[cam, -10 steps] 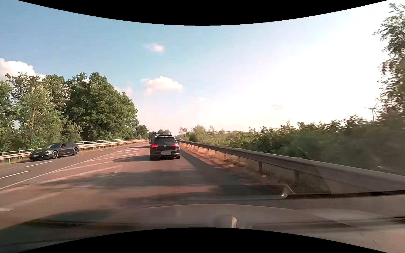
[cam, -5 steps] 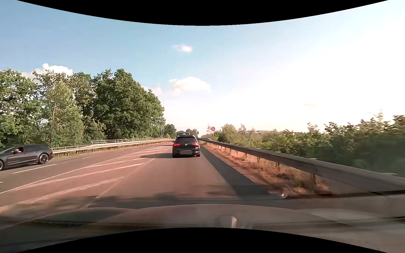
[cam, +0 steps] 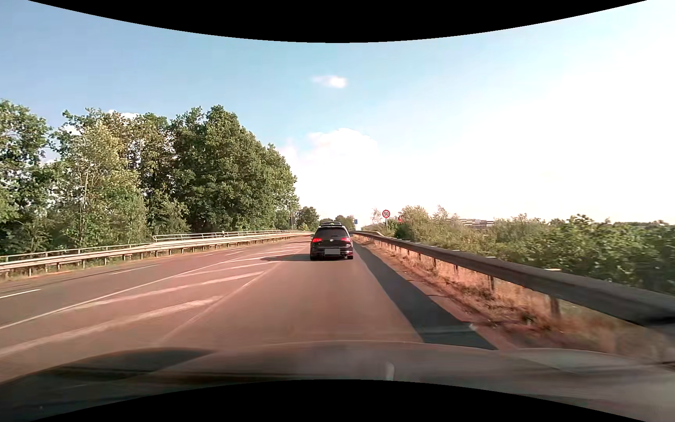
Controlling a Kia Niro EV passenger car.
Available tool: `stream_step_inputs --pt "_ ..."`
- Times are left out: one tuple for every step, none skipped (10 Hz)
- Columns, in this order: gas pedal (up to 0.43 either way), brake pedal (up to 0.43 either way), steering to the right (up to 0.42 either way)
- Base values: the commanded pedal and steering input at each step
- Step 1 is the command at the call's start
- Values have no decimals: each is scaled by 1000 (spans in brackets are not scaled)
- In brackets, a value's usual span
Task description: Follow the waypoints while adhering to traffic rules and regulations
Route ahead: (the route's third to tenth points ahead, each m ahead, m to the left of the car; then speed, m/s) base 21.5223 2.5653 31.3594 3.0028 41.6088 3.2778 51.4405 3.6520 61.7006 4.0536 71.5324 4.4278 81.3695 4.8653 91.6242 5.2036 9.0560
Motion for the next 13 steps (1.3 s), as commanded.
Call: stream_step_inputs --pt "370 0 -34" --pt "378 0 -22" --pt "378 0 -17" --pt "378 0 -14" --pt "378 0 -14" --pt "378 0 -14" --pt "378 0 -11" --pt "378 0 -6" --pt "378 0 -2" --pt "378 0 -2" --pt "378 0 -2" --pt "378 0 -3" --pt "378 0 -3"
